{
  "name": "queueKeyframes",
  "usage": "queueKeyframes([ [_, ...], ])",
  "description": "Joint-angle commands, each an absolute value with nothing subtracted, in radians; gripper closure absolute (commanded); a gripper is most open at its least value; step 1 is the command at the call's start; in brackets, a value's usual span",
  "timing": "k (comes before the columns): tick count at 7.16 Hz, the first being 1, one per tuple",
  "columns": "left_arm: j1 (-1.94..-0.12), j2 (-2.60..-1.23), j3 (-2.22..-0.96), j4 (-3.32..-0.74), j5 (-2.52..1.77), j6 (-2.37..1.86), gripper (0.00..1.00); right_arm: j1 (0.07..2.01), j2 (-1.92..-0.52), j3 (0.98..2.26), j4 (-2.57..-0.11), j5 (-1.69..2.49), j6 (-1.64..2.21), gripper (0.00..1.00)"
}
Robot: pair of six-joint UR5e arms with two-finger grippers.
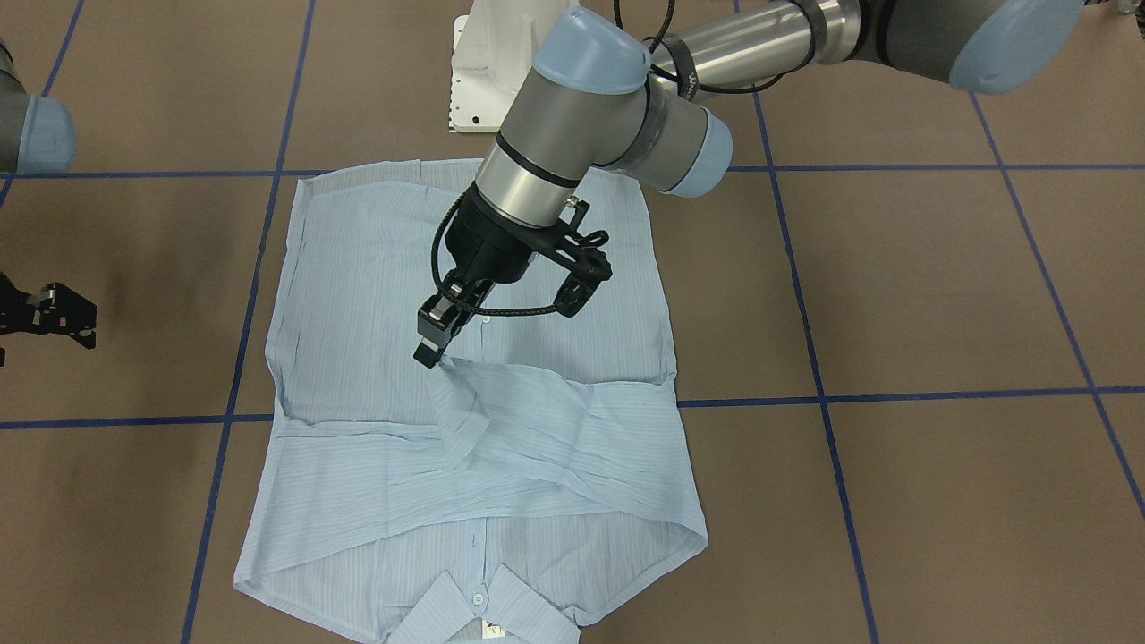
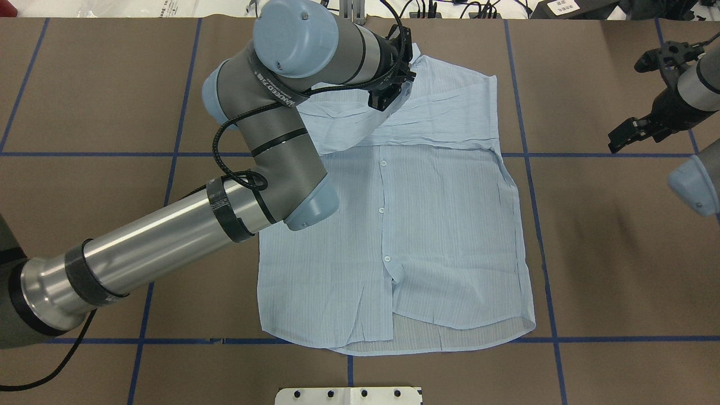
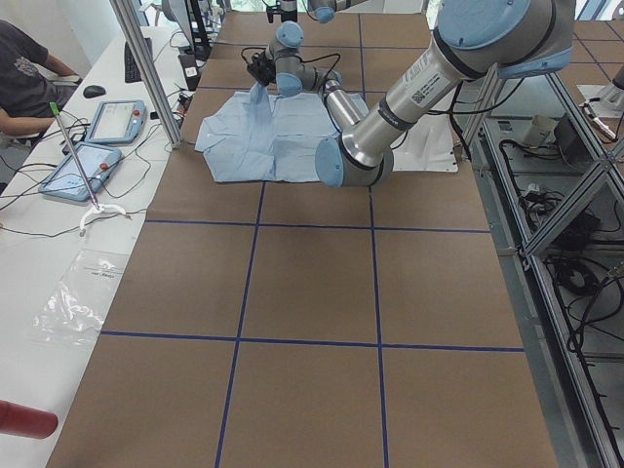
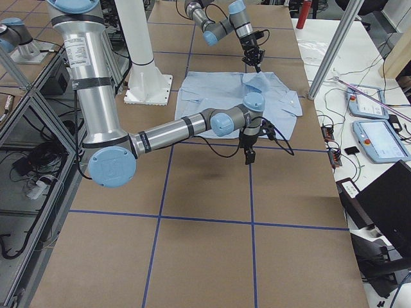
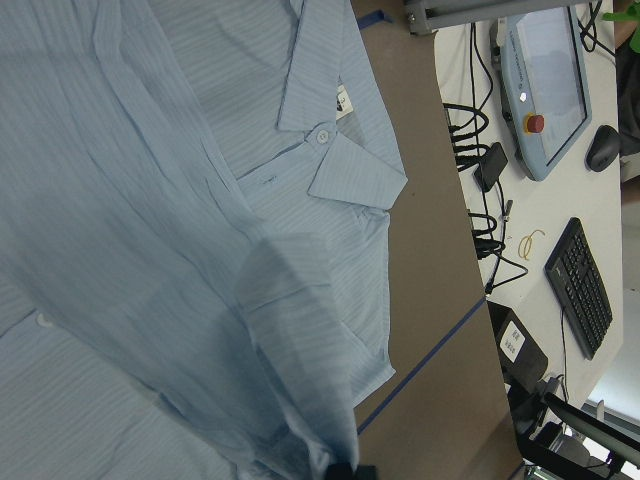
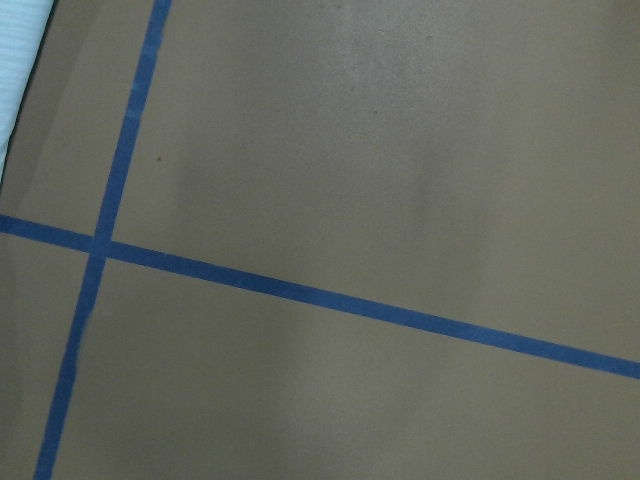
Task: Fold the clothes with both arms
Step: 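Fold the held sleeve across the shirt body with the left gripper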
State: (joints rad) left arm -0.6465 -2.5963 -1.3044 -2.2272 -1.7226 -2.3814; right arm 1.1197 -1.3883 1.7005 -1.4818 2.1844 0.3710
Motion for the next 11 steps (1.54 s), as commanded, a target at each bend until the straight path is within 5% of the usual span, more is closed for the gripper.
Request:
queueKeyframes([
  [1,-0.603,-2.631,-1.243,-2.256,-1.668,-2.405,1.0,1.12,-1.388,1.689,-1.482,2.186,0.371,0.0],
  [4,-0.545,-2.66,-1.079,-2.376,-1.574,-2.405,1.0,1.118,-1.387,1.683,-1.482,2.186,0.373,0.0],
  [5,-0.507,-2.66,-1.057,-2.41,-1.563,-2.404,0.81,1.118,-1.385,1.681,-1.482,2.186,0.376,0.0],
  [6,-0.426,-2.666,-1.037,-2.414,-1.493,-2.382,0.06,1.118,-1.382,1.683,-1.48,2.187,0.377,0.0],
  [7,-0.405,-2.686,-1.043,-2.414,-1.486,-2.334,0.0,1.118,-1.378,1.683,-1.48,2.187,0.377,0.0],
  [11,-0.416,-2.672,-1.071,-2.401,-1.494,-2.117,0.0,1.115,-1.39,1.68,-1.404,2.238,0.415,0.0],
])
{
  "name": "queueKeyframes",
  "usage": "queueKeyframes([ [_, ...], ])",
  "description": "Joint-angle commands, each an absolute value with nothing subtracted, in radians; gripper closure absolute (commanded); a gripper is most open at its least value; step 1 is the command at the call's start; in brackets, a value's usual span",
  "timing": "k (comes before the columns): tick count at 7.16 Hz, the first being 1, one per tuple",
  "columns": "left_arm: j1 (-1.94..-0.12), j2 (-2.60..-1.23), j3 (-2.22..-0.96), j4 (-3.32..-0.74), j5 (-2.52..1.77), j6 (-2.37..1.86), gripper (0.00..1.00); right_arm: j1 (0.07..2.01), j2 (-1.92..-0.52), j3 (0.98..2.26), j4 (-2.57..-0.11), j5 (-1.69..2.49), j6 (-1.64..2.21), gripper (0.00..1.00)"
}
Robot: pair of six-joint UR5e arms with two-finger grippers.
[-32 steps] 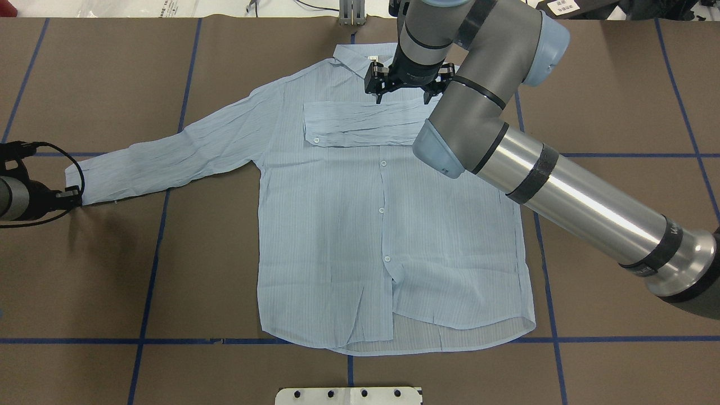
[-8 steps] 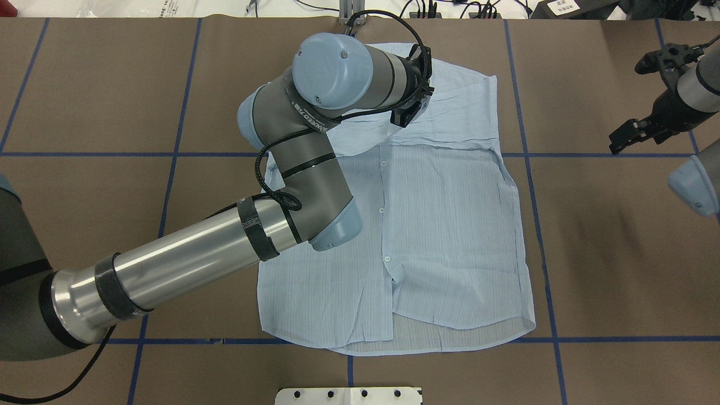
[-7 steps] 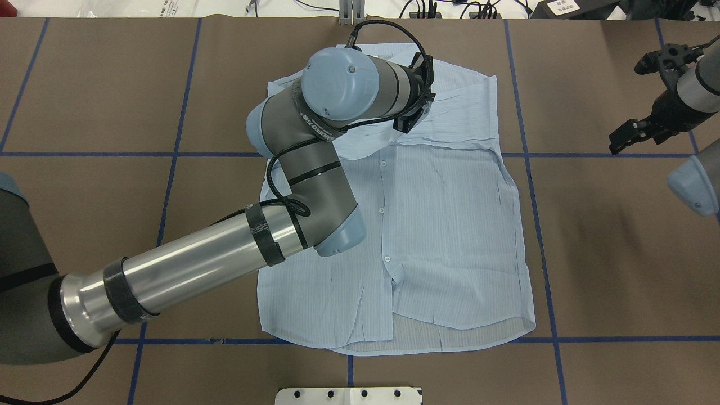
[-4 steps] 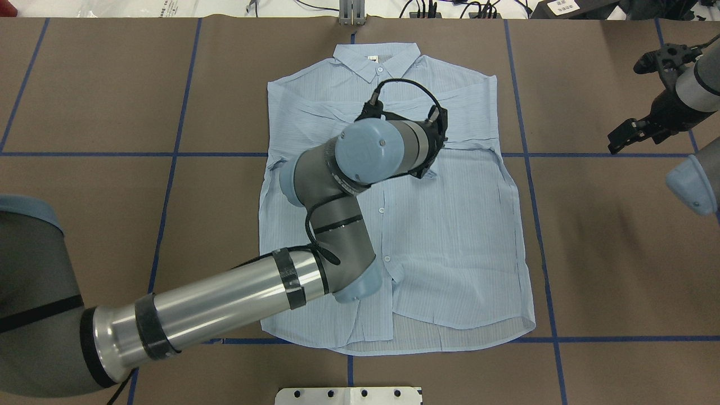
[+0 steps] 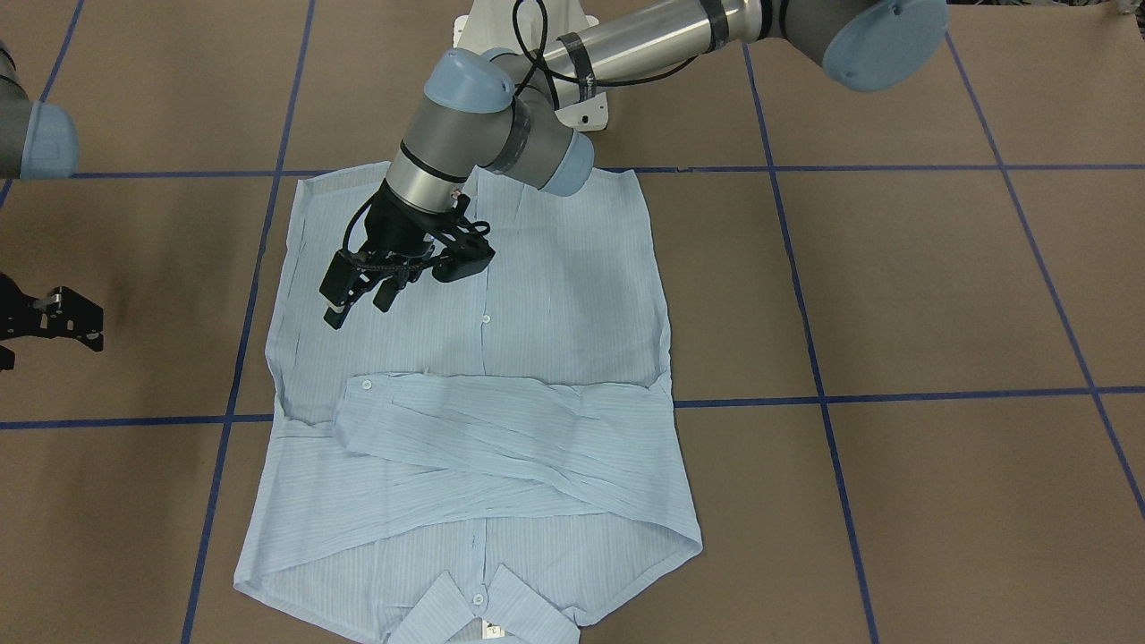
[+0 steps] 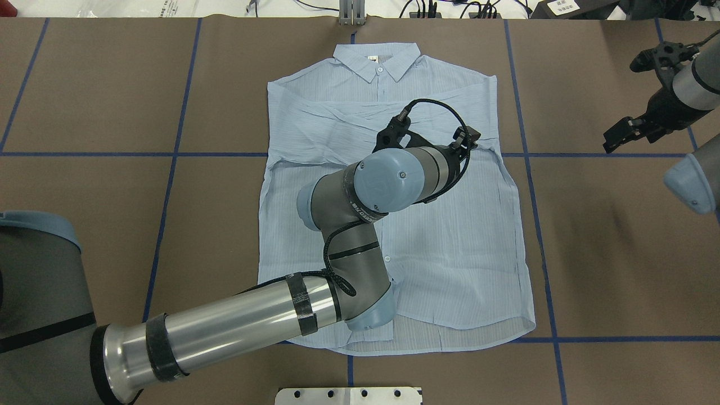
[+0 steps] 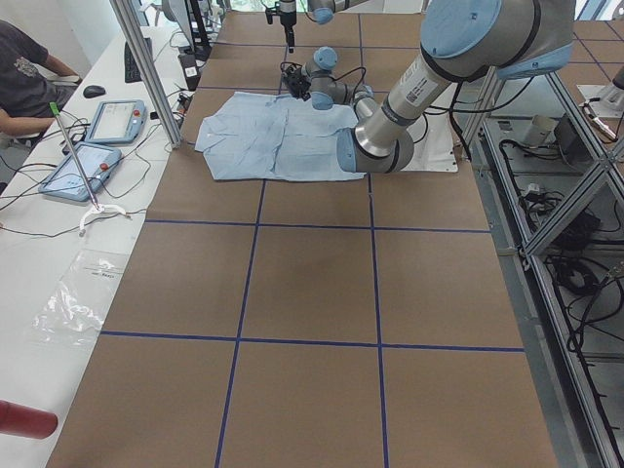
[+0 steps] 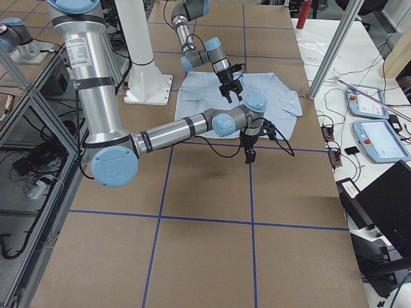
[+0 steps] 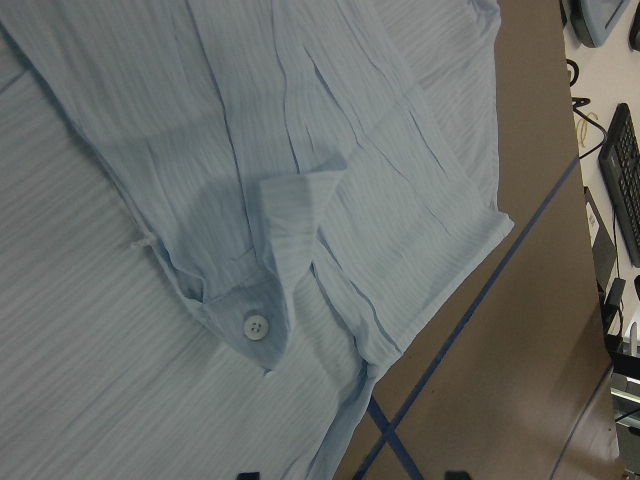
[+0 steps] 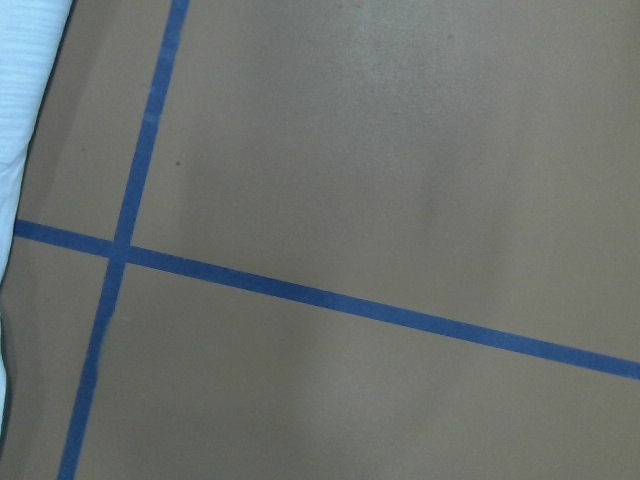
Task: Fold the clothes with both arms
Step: 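Fold the held sleeve across the shirt body with the left gripper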
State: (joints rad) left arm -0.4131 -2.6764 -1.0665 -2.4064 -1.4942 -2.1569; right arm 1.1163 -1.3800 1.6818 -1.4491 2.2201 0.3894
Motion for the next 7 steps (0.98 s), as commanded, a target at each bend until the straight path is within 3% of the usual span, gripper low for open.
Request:
queueKeyframes([
  [1,-0.422,-2.668,-1.097,-2.395,-1.499,-2.114,0.0,1.108,-1.393,1.684,-1.37,2.241,0.489,0.0],
  [2,-0.423,-2.614,-1.164,-2.352,-1.555,-2.056,0.0,1.086,-1.411,1.695,-1.314,2.241,0.547,0.0],
  [5,-0.426,-2.267,-1.699,-2.059,-1.618,-1.846,0.0,0.946,-1.566,1.748,-0.966,2.223,0.885,0.0],
  [7,-0.434,-2.122,-1.865,-2.031,-1.647,-1.781,0.0,0.762,-1.659,1.885,-0.959,2.072,1.061,0.0],
])
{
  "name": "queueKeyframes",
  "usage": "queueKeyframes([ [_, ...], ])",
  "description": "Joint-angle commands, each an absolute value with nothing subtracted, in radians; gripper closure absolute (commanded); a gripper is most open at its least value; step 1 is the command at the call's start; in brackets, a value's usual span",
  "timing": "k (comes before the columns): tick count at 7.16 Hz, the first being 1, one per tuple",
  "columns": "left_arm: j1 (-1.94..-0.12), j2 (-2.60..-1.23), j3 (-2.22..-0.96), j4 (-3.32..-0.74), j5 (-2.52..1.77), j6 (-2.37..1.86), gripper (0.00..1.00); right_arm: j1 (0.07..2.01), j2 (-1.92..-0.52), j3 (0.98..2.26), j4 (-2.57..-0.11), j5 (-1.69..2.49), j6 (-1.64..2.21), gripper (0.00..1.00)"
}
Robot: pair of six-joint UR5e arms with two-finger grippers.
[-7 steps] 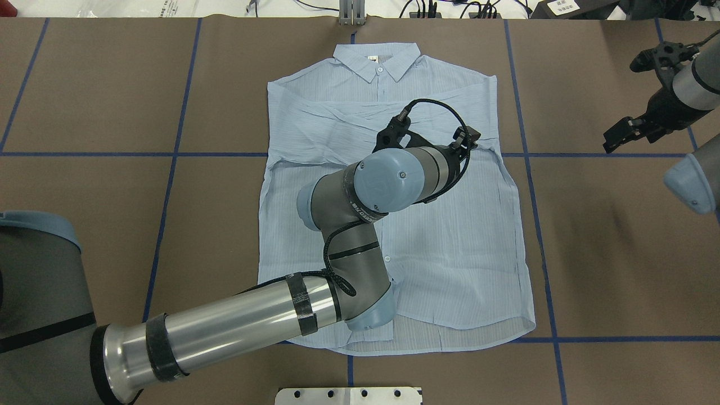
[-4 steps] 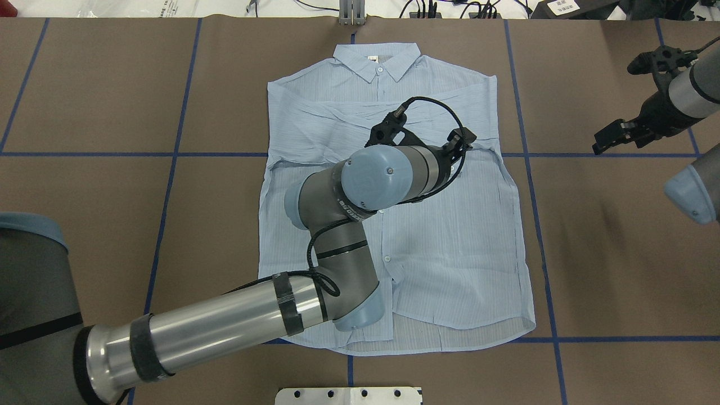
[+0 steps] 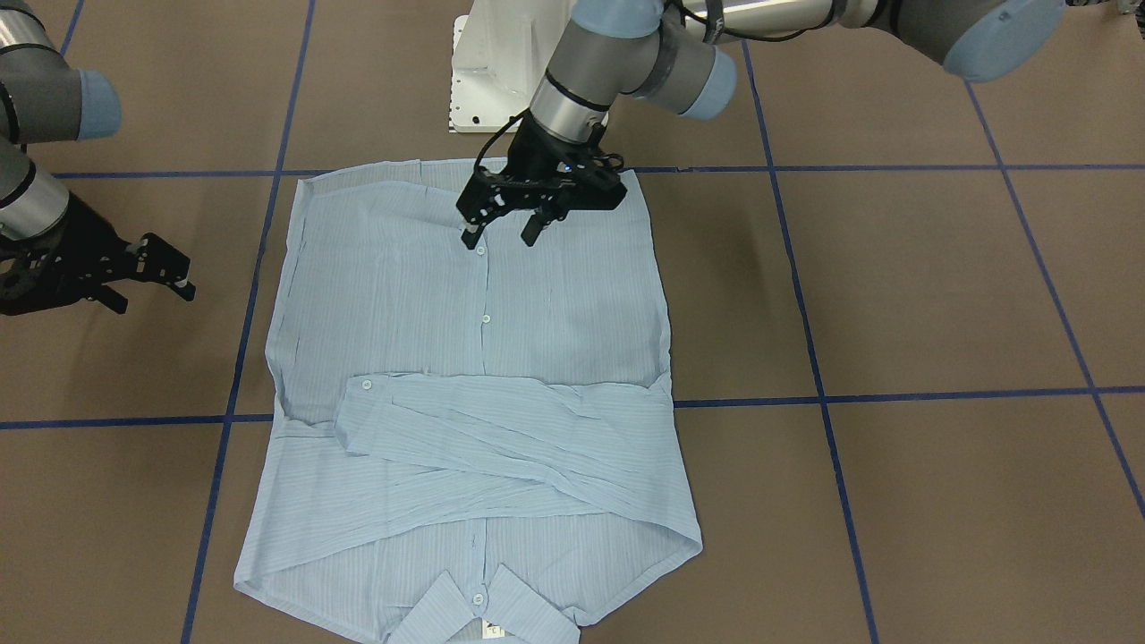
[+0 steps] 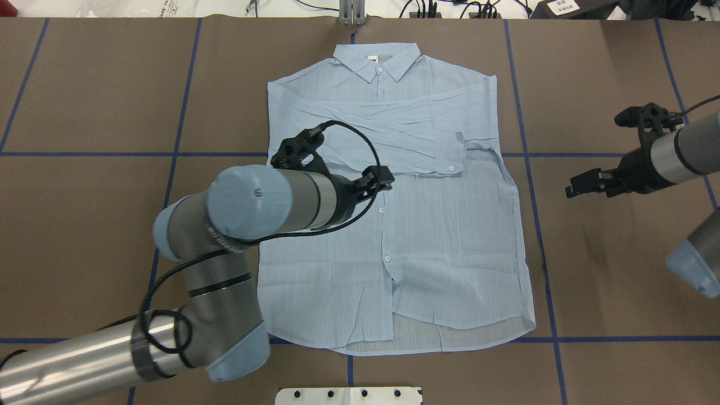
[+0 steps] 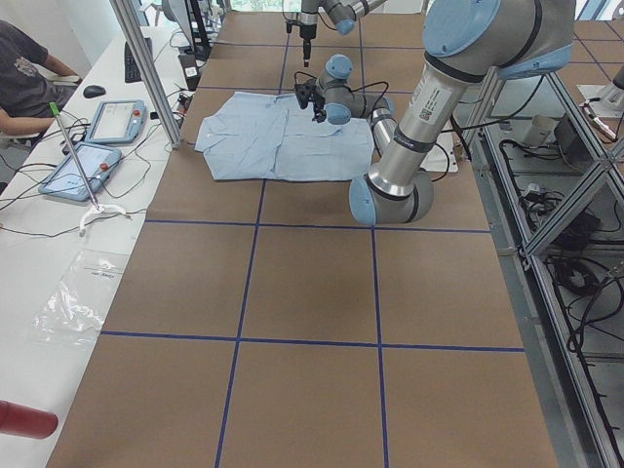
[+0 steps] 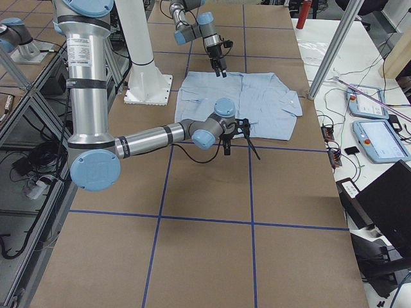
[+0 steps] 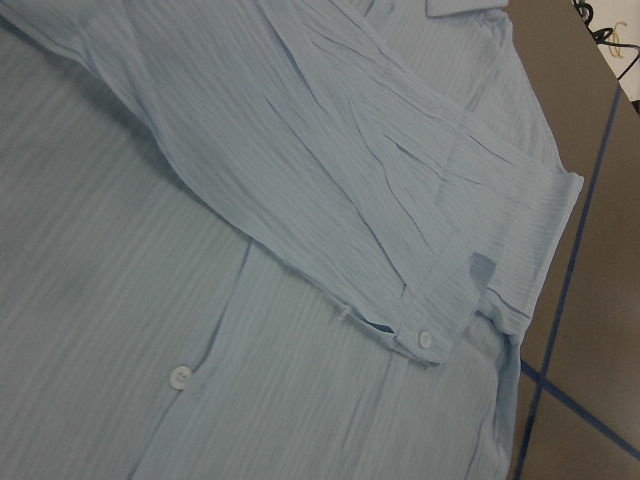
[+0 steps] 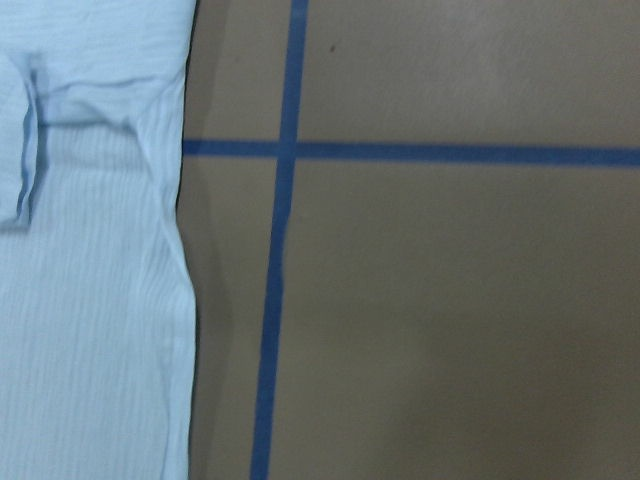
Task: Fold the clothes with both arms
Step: 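Release the sleeve and move both grippers to the hem corners nearest the robot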
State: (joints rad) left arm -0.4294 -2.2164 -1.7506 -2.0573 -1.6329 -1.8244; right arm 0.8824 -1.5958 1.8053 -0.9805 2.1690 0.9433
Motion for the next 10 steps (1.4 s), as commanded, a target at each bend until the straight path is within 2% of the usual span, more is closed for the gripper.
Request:
queueKeyframes([
  [1,-0.437,-2.071,-1.918,-2.028,-1.647,-1.764,0.0,0.645,-1.672,1.928,-0.959,1.983,1.177,0.0],
  [3,-0.437,-1.999,-1.985,-2.028,-1.661,-1.758,0.0,0.449,-1.674,1.966,-0.966,1.823,1.343,0.0],
  [8,-0.437,-1.997,-1.985,-2.029,-1.661,-1.758,0.0,0.335,-1.661,2.029,-1.147,1.783,1.37,0.03],
  [10,-0.437,-1.997,-1.985,-2.029,-1.661,-1.758,0.0,0.327,-1.657,2.025,-1.149,1.789,1.37,0.28],
])
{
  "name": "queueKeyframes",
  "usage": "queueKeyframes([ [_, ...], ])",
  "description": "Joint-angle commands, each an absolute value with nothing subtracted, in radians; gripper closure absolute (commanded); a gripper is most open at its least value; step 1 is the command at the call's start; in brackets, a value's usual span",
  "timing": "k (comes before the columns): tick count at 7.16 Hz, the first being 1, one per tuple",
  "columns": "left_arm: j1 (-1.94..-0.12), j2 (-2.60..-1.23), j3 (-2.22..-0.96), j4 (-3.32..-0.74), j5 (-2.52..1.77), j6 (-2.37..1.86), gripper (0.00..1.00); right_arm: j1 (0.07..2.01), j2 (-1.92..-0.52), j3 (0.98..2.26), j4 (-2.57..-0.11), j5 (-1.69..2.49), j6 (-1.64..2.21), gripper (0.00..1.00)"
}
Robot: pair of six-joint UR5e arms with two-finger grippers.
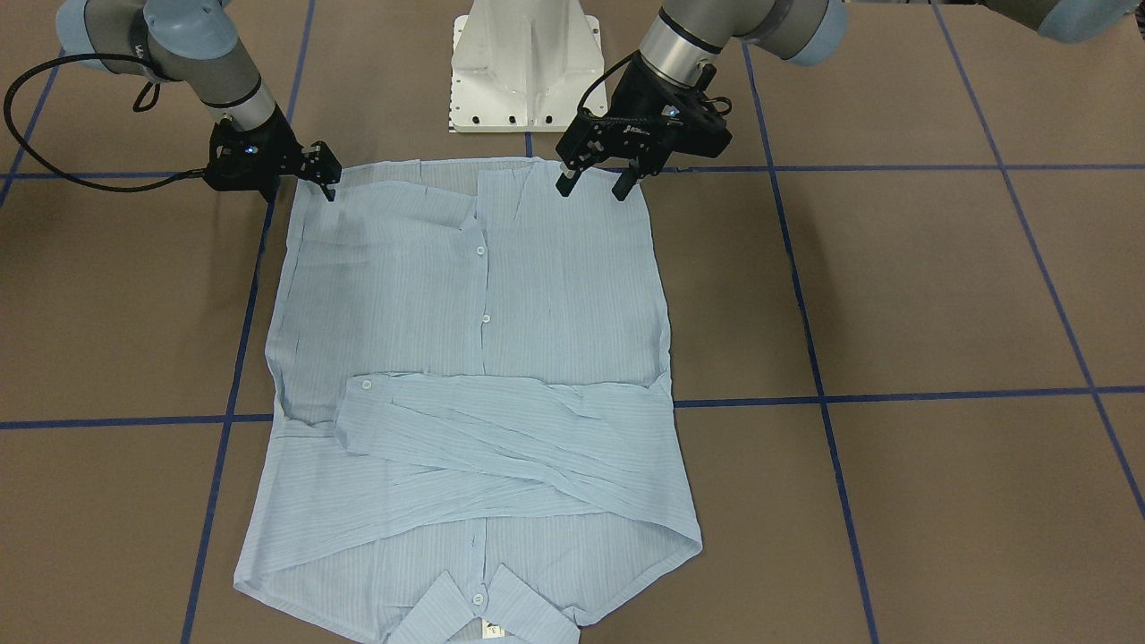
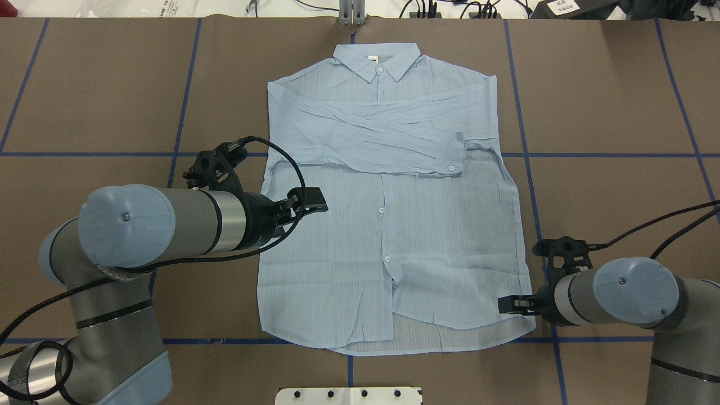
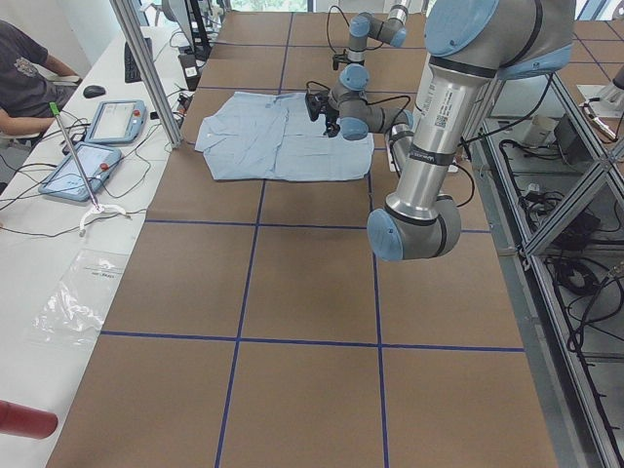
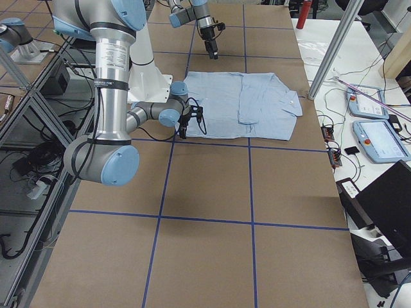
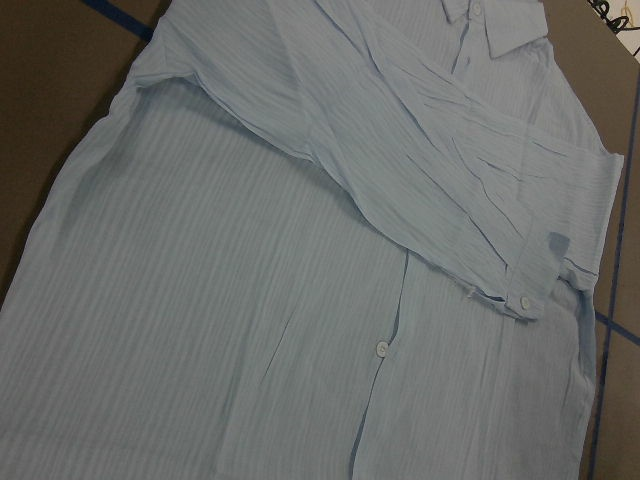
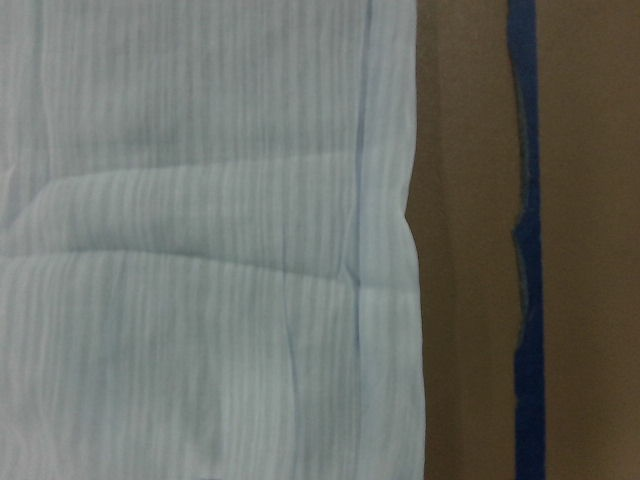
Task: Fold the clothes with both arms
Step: 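Release the sleeve and move both grippers to the hem corners nearest the robot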
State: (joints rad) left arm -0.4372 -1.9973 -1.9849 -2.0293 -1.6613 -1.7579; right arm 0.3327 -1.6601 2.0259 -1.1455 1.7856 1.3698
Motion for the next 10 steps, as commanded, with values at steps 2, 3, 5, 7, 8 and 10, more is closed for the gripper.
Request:
queueKeyframes([
  [2,-0.437,-1.997,-1.985,-2.029,-1.66,-1.759,0.0,0.33,-1.655,2.022,-1.158,1.796,1.37,0.58],
  [3,-0.437,-1.997,-1.983,-2.029,-1.66,-1.759,0.0,0.33,-1.658,2.02,-1.164,1.796,1.368,0.74],
  [5,-0.436,-1.997,-1.98,-2.029,-1.661,-1.759,0.0,0.333,-1.669,2.022,-1.164,1.798,1.368,0.94],
  [7,-0.436,-1.996,-1.979,-2.031,-1.661,-1.759,0.01,0.336,-1.667,2.025,-1.183,1.808,1.368,1.0],
  [8,-0.436,-1.985,-1.976,-2.028,-1.661,-1.759,0.01,0.337,-1.666,2.031,-1.189,1.81,1.368,1.0],
  [10,-0.388,-1.875,-2.011,-1.982,-1.661,-1.761,0.01,0.356,-1.655,2.04,-1.187,1.81,1.37,1.0],
])
